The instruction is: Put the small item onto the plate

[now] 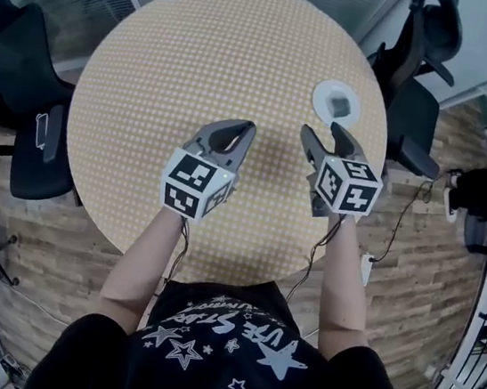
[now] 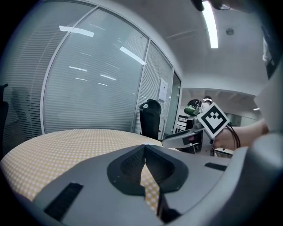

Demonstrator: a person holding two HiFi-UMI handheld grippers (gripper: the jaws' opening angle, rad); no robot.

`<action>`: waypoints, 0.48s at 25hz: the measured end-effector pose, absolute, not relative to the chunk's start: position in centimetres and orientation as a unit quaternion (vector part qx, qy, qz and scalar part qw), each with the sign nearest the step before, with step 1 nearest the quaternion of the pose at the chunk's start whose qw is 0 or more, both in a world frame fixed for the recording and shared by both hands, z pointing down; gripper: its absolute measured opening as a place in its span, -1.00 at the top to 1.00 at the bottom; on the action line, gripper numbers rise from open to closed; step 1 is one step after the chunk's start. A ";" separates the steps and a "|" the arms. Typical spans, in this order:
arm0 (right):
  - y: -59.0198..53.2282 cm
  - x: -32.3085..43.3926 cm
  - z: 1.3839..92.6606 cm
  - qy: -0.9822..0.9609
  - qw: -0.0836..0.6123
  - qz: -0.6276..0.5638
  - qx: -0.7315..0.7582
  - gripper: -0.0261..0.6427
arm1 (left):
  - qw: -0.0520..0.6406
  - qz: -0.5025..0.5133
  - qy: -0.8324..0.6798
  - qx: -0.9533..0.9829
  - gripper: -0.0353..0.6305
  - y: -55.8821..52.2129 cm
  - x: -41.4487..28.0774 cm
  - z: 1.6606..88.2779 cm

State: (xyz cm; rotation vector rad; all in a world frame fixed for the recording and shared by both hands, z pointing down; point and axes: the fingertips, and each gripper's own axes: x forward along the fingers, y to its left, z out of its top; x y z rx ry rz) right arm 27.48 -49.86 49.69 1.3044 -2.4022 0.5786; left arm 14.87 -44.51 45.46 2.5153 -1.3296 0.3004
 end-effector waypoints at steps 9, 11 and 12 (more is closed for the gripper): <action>-40.5 21.9 43.3 -0.841 0.113 0.180 0.497 0.44 | 0.115 0.092 -0.392 0.908 0.87 -38.4 12.5 42.3; -38.2 20.9 42.4 -0.838 0.105 0.174 0.506 0.50 | 0.112 0.090 -0.375 0.916 0.87 -37.0 12.1 42.1; -37.1 20.5 42.1 -0.836 0.101 0.171 0.512 0.54 | 0.111 0.089 -0.366 0.920 0.87 -36.3 11.9 42.0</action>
